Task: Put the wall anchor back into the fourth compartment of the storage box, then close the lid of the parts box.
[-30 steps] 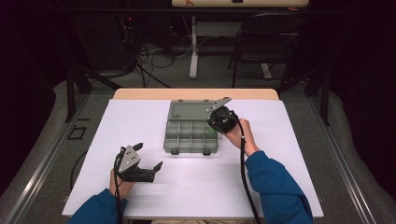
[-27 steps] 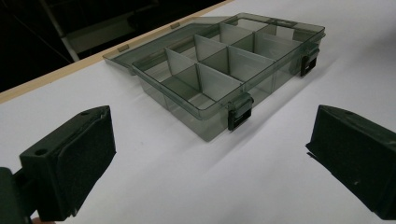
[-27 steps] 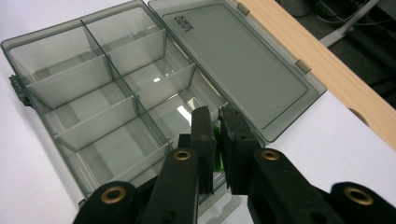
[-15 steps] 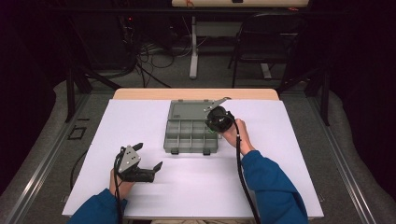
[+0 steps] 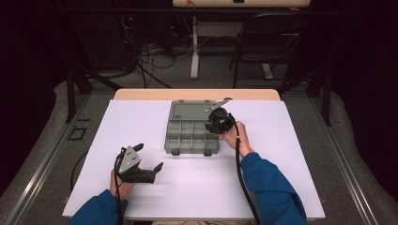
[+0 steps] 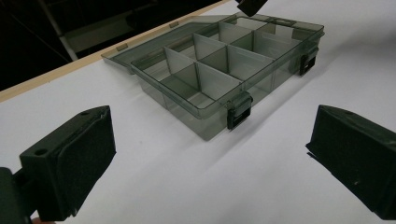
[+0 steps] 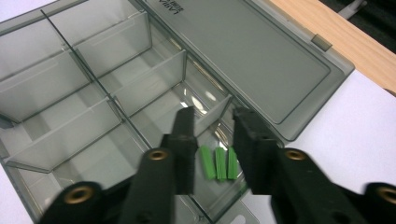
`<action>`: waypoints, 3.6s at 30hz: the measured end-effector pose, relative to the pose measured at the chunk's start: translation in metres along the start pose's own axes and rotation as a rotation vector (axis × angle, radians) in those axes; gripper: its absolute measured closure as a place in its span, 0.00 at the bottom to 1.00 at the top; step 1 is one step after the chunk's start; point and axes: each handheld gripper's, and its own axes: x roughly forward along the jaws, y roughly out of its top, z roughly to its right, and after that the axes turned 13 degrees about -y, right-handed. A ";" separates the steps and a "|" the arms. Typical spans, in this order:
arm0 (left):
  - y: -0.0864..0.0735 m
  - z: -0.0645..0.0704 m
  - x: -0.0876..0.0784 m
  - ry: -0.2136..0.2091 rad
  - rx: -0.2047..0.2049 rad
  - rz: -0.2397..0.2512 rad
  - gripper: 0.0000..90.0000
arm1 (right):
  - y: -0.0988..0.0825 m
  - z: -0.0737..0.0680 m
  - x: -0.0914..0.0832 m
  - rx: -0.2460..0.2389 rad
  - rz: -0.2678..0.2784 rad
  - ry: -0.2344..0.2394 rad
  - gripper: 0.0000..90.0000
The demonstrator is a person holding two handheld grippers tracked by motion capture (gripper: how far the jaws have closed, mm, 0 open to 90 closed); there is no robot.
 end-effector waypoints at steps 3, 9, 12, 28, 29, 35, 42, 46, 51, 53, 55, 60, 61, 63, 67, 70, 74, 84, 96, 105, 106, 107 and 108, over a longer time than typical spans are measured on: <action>0.000 0.000 0.000 -0.002 -0.001 -0.001 0.00 | -0.003 0.005 -0.008 0.032 0.017 0.003 0.48; 0.000 0.000 0.001 -0.005 0.002 -0.008 0.00 | -0.011 0.008 -0.026 0.056 0.092 0.012 0.22; 0.000 0.000 0.001 -0.007 0.001 -0.008 0.00 | -0.015 0.008 -0.033 0.056 0.118 0.019 0.15; 0.000 0.000 0.001 -0.006 0.001 -0.012 0.00 | -0.053 0.005 -0.067 0.056 0.164 0.034 0.03; 0.000 0.000 0.002 -0.006 0.002 -0.011 0.00 | -0.055 0.005 -0.069 0.052 0.168 0.034 0.03; 0.000 0.000 0.002 -0.006 0.003 -0.013 0.00 | -0.068 0.003 -0.077 0.057 0.188 0.026 0.00; 0.000 0.000 0.001 -0.005 0.003 -0.015 0.00 | -0.083 0.000 -0.082 0.059 0.207 0.016 0.00; 0.000 0.000 -0.001 -0.017 -0.005 0.014 0.00 | -0.090 0.001 -0.083 0.080 0.216 0.015 0.00; 0.000 -0.001 0.000 -0.035 -0.013 0.014 0.00 | -0.097 -0.002 -0.083 0.068 0.213 0.028 0.00; 0.000 -0.001 0.000 -0.033 -0.009 0.021 0.00 | -0.098 -0.002 -0.083 0.071 0.214 0.031 0.00; 0.000 -0.001 0.000 -0.028 -0.005 0.020 0.00 | -0.098 -0.003 -0.082 0.063 0.213 0.032 0.00; 0.003 -0.003 0.005 -0.047 -0.014 -0.008 0.00 | -0.099 -0.002 -0.081 0.065 0.207 0.031 0.00; 0.005 -0.002 0.006 -0.048 -0.013 -0.012 0.00 | -0.100 -0.002 -0.081 0.066 0.209 0.029 0.00; 0.010 -0.001 0.008 -0.052 -0.004 -0.007 0.00 | -0.101 -0.001 -0.079 0.067 0.206 0.030 0.00; 0.017 0.000 0.014 -0.058 0.005 -0.013 0.00 | -0.101 0.000 -0.077 0.067 0.202 0.029 0.00; 0.020 -0.002 0.017 -0.060 -0.002 -0.013 0.01 | -0.101 0.000 -0.079 0.061 0.203 0.023 0.00; 0.027 -0.008 0.020 -0.048 0.005 -0.006 0.05 | -0.101 0.000 -0.079 0.056 0.195 0.017 0.00; 0.037 -0.023 0.036 -0.051 -0.025 -0.048 0.00 | -0.100 -0.001 -0.078 0.045 0.193 0.020 0.00; 0.053 -0.038 0.060 -0.061 -0.048 -0.093 0.00 | -0.098 -0.003 -0.075 0.046 0.184 0.030 0.00; 0.059 -0.045 0.080 -0.077 -0.079 -0.148 0.00 | -0.097 -0.003 -0.074 0.047 0.181 0.037 0.00; 0.060 -0.046 0.081 -0.078 -0.080 -0.152 0.00 | -0.097 -0.003 -0.074 0.048 0.182 0.039 0.00; 0.060 -0.047 0.083 -0.078 -0.081 -0.157 0.00 | -0.097 -0.003 -0.074 0.049 0.180 0.039 0.00; 0.060 -0.047 0.083 -0.078 -0.081 -0.157 0.00 | -0.097 -0.003 -0.074 0.049 0.180 0.039 0.00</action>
